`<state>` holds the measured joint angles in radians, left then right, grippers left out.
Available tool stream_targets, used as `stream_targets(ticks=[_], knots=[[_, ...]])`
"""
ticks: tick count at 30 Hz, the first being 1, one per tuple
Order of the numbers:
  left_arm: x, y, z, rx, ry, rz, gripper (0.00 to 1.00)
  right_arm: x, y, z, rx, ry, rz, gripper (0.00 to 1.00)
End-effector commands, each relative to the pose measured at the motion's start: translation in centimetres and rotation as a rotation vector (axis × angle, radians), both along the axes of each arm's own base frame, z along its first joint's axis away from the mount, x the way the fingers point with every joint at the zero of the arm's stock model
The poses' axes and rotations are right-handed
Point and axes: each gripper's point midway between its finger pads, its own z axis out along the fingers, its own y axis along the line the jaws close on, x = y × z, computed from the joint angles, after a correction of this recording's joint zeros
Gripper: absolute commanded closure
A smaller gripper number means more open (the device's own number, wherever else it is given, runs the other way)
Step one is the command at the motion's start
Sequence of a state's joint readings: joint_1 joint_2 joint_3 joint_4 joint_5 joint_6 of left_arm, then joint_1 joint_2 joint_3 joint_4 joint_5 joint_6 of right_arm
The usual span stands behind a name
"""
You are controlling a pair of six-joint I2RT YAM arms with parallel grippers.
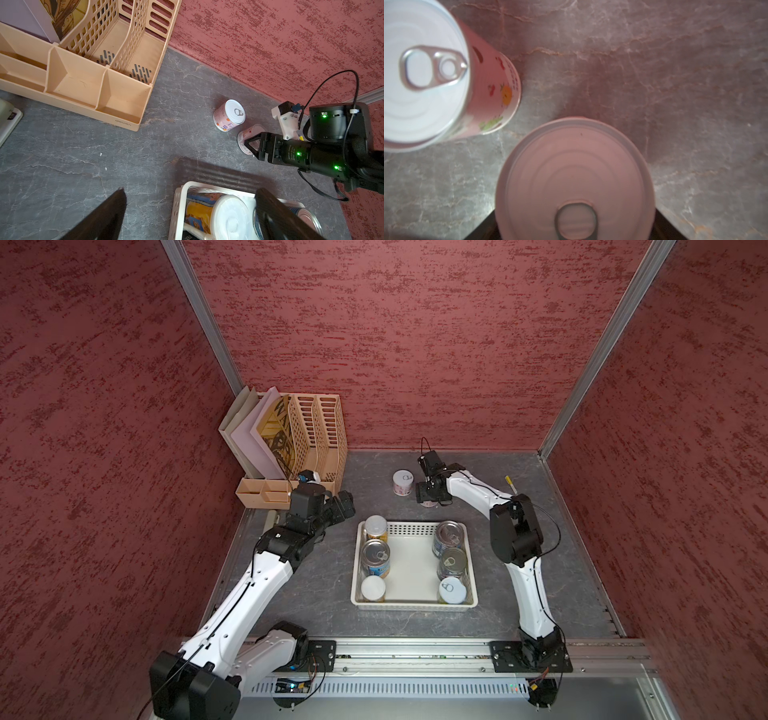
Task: Put the canned food in the basket
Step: Pick up the canned food from the center of the board, then place the canned food in the basket.
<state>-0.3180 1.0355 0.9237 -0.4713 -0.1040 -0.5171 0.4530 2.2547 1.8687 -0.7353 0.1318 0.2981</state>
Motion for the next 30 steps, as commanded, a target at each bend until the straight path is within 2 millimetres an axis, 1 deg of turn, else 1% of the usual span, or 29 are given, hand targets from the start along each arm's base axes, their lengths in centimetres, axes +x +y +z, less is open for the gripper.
stream_targets(ticks=[1, 6, 10, 13, 17, 20, 22, 24, 26, 30], knots=[[0.5, -0.2, 1.2, -0.02, -0.027, -0.008, 0.0, 1.8, 0.8, 7.0, 0.093, -0.183, 0.001, 0.43], [0.5, -0.2, 1.1, -0.025, -0.023, -0.01, 0.0, 1.4, 1.3, 8.5, 0.098, -0.213, 0.013, 0.44], [0.5, -0.2, 1.2, -0.028, -0.025, -0.01, 0.0, 0.7, 1.9, 9.8, 0.108, -0.234, 0.025, 0.45], [0.5, -0.1, 1.2, -0.028, -0.023, -0.008, 0.0, -0.3, 2.7, 11.3, 0.111, -0.258, 0.045, 0.45], [0.5, -0.1, 1.3, -0.03, -0.025, -0.007, 0.0, -2.2, 3.8, 14.3, 0.111, -0.303, 0.071, 0.45], [0.5, 0.0, 1.1, -0.029, -0.021, -0.007, 0.0, -4.3, 5.1, 16.3, 0.121, -0.336, 0.099, 0.45], [0.5, 0.0, 1.2, -0.034, -0.018, -0.007, 0.0, -6.1, 6.0, 17.7, 0.119, -0.358, 0.127, 0.46], [0.5, -0.1, 1.1, -0.037, -0.02, -0.01, 0.0, -7.8, 6.7, 18.5, 0.115, -0.369, 0.151, 0.46], [0.5, -0.1, 0.9, -0.042, -0.019, -0.01, 0.0, -9.8, 7.2, 19.2, 0.112, -0.377, 0.176, 0.46], [0.6, -0.2, 1.0, -0.053, -0.008, -0.017, 0.0, -14.2, 8.1, 19.8, 0.121, -0.385, 0.235, 0.46]])
